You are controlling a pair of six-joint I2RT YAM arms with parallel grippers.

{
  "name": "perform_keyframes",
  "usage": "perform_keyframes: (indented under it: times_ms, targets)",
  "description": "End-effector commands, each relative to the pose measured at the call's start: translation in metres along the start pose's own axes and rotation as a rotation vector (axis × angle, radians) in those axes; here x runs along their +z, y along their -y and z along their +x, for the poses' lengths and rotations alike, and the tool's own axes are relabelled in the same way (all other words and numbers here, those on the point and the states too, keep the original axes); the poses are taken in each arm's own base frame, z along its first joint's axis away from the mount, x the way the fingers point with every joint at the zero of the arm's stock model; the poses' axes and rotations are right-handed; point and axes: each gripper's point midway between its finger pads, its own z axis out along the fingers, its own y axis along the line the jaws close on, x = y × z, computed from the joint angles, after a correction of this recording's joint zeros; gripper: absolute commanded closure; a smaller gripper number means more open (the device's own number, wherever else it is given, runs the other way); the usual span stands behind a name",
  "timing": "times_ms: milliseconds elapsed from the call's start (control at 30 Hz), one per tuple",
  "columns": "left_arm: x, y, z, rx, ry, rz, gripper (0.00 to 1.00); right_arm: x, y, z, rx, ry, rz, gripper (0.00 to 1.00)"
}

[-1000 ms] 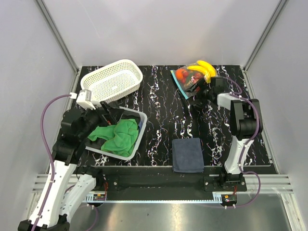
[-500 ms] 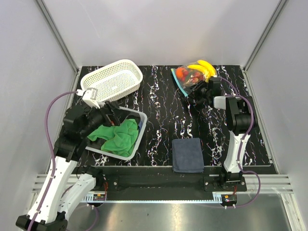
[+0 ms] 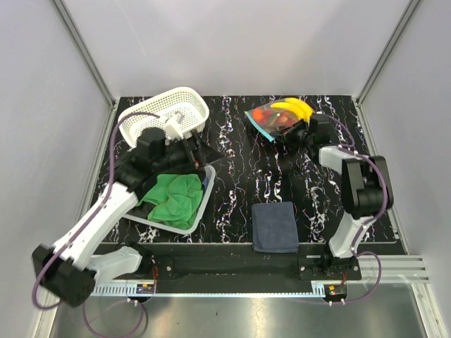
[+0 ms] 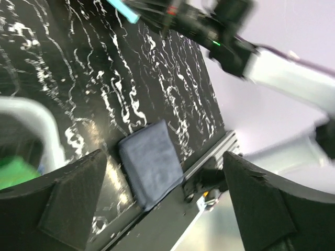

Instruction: Open the zip-top bag and remove the fake food

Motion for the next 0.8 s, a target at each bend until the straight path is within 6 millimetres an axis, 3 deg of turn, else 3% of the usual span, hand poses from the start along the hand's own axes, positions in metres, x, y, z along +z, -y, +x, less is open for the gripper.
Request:
perform_keyframes:
  times_ms: [0, 100, 133, 200, 367, 433, 567, 633, 767]
  targets:
    - [0.053, 0.020, -0.021, -0.062, -0.011, 0.065, 0.09, -0.038, -0.042, 0.028, -0.001, -0.078, -0.085, 1.00]
    - [0.079, 0.031, -0.028, -0.092, -0.027, 0.074, 0.12, -0.056, -0.050, 0.044, 0.030, -0.135, -0.115, 1.00]
    - [0.097, 0.022, -0.025, -0.101, -0.046, 0.045, 0.14, -0.060, -0.050, 0.048, 0.045, -0.147, -0.115, 1.00]
    - [0.111, 0.026, -0.034, -0.125, -0.020, 0.055, 0.16, -0.072, -0.062, 0.053, 0.034, -0.159, -0.141, 1.00]
    - [0.160, -0.002, -0.030, -0.229, -0.052, 0.018, 0.25, -0.098, -0.071, 0.064, -0.031, -0.152, -0.162, 1.00]
    - [0.168, -0.002, -0.029, -0.294, -0.078, 0.001, 0.26, -0.102, -0.062, 0.069, -0.025, -0.162, -0.145, 1.00]
    - [0.186, -0.026, -0.019, -0.413, -0.108, -0.074, 0.27, -0.110, -0.060, 0.078, -0.020, -0.180, -0.170, 1.00]
    - [0.193, -0.029, -0.023, -0.442, -0.099, -0.058, 0.35, -0.113, -0.058, 0.082, -0.027, -0.189, -0.180, 1.00]
    - [0.209, -0.039, -0.020, -0.480, -0.132, -0.064, 0.37, -0.116, -0.044, 0.090, 0.002, -0.208, -0.154, 1.00]
